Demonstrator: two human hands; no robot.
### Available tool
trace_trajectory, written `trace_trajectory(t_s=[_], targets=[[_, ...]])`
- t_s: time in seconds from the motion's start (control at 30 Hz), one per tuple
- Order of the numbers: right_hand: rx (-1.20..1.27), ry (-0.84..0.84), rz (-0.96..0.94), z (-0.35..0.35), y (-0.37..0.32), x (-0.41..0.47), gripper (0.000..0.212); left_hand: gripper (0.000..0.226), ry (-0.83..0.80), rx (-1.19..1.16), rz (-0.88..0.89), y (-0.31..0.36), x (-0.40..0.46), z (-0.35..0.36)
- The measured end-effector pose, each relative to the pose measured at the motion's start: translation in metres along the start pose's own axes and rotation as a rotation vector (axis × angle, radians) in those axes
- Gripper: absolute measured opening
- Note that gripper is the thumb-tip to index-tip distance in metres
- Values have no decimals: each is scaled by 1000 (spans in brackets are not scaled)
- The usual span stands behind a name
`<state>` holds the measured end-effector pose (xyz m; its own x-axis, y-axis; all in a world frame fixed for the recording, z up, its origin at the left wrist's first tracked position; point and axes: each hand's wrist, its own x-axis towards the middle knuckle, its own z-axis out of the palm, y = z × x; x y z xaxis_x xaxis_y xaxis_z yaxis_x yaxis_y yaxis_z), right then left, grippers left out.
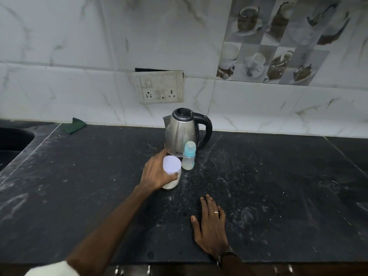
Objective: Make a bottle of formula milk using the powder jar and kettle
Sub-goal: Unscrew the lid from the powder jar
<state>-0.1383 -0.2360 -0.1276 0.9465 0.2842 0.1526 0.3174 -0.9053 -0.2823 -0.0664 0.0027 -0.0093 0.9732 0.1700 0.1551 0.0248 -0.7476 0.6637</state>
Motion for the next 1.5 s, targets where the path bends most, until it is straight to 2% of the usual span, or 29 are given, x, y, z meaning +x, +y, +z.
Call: trace_trajectory(t_s=[0.17, 0.43, 0.77, 0.87, 1.03, 1.13, 1.3, 1.4, 1.5], targets=[[13, 9, -19, 1, 1, 0, 66, 105, 81, -125, -41, -19, -58, 4], [19, 29, -46, 1, 1, -2, 62, 92, 230, -165, 13, -42, -105, 12], [38, 35, -62, -5, -3, -6, 58, 124, 127, -268, -155, -55, -114, 21], [95, 83, -33, -10, -8, -5, 55, 132, 82, -299, -205, -52, -115, 21], [226, 195, -52, -30, -41, 18, 48, 130, 112, -305, -240, -48, -117, 25], [253, 131, -134, -51, -69, 39, 54, 124, 123, -317, -248, -46, -119, 23], [152, -123, -283, -77, -110, 68, 74, 123, 99, -338, -250, -44, -121, 19], [-29, -132, -329, -81, -127, 74, 78, 125, 69, -337, -243, -48, -119, 18], [-153, -74, -271, -80, -141, 76, 86, 133, 72, -337, -252, -46, -118, 17]])
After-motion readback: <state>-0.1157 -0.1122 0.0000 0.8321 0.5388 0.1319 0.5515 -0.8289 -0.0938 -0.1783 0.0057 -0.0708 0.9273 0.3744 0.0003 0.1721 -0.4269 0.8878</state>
